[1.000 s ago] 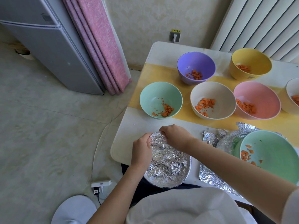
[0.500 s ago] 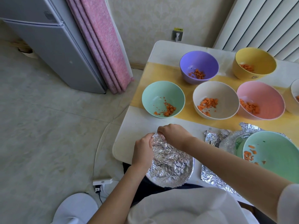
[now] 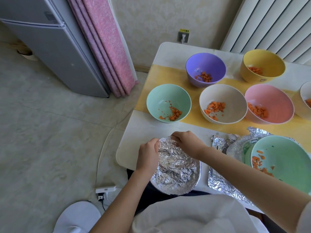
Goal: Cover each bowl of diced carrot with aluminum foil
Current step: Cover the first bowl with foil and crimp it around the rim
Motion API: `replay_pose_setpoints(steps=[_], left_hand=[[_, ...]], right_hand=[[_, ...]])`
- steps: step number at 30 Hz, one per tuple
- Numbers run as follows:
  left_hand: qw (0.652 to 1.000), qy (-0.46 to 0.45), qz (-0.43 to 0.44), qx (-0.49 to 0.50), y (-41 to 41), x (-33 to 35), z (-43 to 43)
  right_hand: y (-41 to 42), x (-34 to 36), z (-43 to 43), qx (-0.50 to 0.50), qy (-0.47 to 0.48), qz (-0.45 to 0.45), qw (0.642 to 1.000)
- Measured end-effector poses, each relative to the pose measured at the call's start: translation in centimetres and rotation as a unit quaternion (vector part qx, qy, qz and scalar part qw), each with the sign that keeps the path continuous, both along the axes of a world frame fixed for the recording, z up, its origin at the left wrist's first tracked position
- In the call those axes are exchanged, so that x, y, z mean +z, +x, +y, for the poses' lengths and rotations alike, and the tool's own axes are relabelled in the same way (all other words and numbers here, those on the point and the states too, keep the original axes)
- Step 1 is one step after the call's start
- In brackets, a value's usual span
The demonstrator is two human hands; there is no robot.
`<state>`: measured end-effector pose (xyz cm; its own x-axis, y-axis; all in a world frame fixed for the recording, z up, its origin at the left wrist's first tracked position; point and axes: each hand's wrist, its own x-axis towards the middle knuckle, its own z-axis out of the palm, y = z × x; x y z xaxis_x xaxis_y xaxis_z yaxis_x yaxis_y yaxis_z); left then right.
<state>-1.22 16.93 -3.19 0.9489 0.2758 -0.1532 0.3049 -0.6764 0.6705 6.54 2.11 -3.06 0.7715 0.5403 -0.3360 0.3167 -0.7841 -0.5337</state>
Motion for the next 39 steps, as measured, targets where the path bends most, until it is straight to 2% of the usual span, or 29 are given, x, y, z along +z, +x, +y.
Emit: replay_pose_setpoints(steps=[6,11,20,28,33,39], left_hand=[[0.998,-0.008,0.006,0.055,-0.7,0.1,-0.1],[0.999,-0.009,0.031,0.017,-1.0,0.6,0.1],[0.999,-0.017,0.006,-0.035,-0.5,0.5,-0.8],[0.998,0.012,-0.045,-0.044,-0.5,0.7,-1.4],[0.996,-0.007,-0.078,-0.041,-0.6,1.3,-1.8],[0.995,-0.003,-0.089,-0.038,-0.8,1.7,-2.0]], right_hand=[[0.1,0.7,-0.1,-0.040,0.047,-0.014,0.998],[0.0,0.9,-0.8,-0.028,0.079,-0.020,0.996],[-0.5,1.9,-2.0,-0.012,0.064,-0.001,0.998],[-0.9,2.4,-1.8,0.019,0.040,-0.062,0.997],[-1.4,3.1,-1.8,0.023,0.062,-0.085,0.994],[-1.2,3.6,-2.4,0.084,0.016,-0.114,0.990]])
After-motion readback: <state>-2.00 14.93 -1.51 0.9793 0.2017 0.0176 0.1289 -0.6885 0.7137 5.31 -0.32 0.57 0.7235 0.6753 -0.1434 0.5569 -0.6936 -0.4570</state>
